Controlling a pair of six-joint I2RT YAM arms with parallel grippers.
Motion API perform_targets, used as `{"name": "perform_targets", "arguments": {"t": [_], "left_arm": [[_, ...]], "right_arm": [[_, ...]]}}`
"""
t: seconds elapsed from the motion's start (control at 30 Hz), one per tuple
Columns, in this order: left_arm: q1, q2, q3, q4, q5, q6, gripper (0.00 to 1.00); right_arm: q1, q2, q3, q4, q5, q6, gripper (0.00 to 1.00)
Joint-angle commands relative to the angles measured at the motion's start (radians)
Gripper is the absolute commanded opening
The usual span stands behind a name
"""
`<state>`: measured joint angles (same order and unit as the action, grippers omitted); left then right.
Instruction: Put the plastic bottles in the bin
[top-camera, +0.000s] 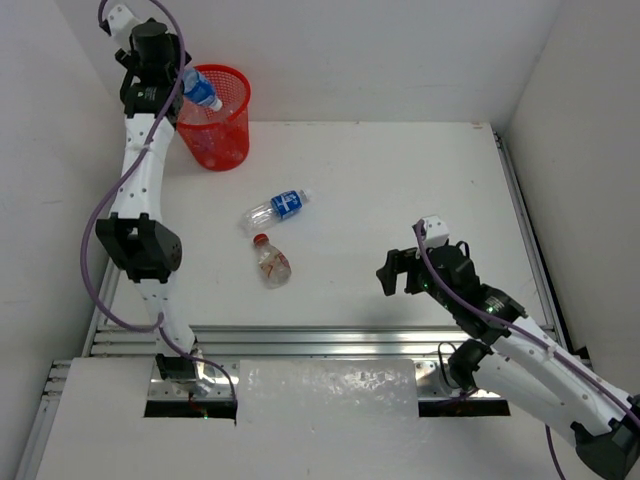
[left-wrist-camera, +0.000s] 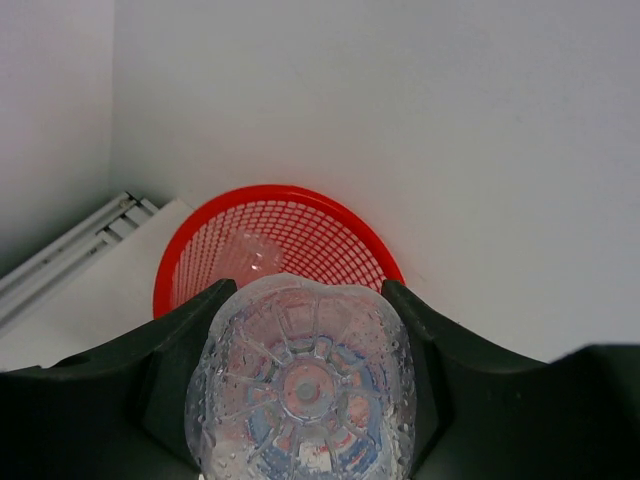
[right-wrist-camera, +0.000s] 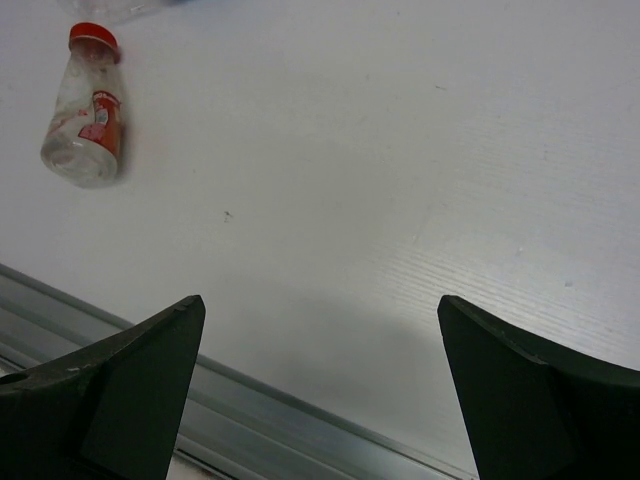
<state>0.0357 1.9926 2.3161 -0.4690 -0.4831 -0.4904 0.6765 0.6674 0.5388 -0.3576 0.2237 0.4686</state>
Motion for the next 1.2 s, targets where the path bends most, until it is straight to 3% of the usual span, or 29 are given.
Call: {"name": "perform_targets", "arguments": {"t": [0.0, 0.1, 0.17, 0.23, 0.3, 0.5, 0.63, 0.73, 0.77, 0.97, 1.03, 1.07, 1.17], "left_arm": [[0.02, 0.026, 0.057, 0.11, -0.072, 0.07, 0.0], [0.021, 0.067, 0.036, 0.229, -0.08, 0.094, 0.0], [0.023, 0.115, 0.038, 0.312, -0.028, 0.136, 0.09], [0.024, 0.184, 0.101, 0.319, 0.009, 0.141, 0.44], [0.027, 0.228, 0.159, 0.31, 0.053, 0.145, 0.99], [0.035, 0.183, 0.195, 0.441, 0.127, 0.164, 1.0], [0.047, 0.085, 0.223, 0.365, 0.124, 0.148, 1.0], [0.046, -0.131, 0.032, 0.267, 0.127, 0.098, 1.0], [0.046, -0.273, -0.139, 0.256, 0.147, 0.064, 1.0], [0.046, -0.709, -0.681, 0.129, 0.384, -0.097, 1.0], [0.043, -0.811, -0.832, 0.127, 0.531, -0.105, 1.0], [0.041, -0.915, -0.994, 0.154, 0.569, -0.103, 1.0], [0.043, -1.091, -1.249, 0.165, 0.624, -0.045, 1.0]], "right_arm": [[0.005, -0.023, -0.005, -0.012, -0.009, 0.018, 0.99], [0.003, -0.026, -0.003, -0.018, -0.032, 0.021, 0.99], [0.003, -0.028, -0.008, -0.017, -0.044, 0.027, 0.99], [0.003, -0.023, -0.011, -0.011, -0.05, 0.033, 0.99], [0.003, -0.009, -0.013, -0.004, -0.055, 0.033, 0.99], [0.003, 0.129, -0.02, 0.063, -0.13, 0.042, 0.99], [0.003, 0.25, -0.042, 0.198, -0.204, 0.07, 0.99], [0.006, 0.38, -0.025, 0.317, -0.26, 0.082, 0.99], [0.009, 0.424, -0.008, 0.345, -0.277, 0.081, 0.99], [0.119, 0.81, 0.359, 0.351, -0.282, -0.008, 0.99], [0.132, 0.894, 0.441, 0.339, -0.282, -0.031, 0.99], [0.136, 0.963, 0.478, 0.326, -0.294, -0.036, 0.99], [0.166, 1.046, 0.604, 0.284, -0.297, -0.065, 0.99]]}}
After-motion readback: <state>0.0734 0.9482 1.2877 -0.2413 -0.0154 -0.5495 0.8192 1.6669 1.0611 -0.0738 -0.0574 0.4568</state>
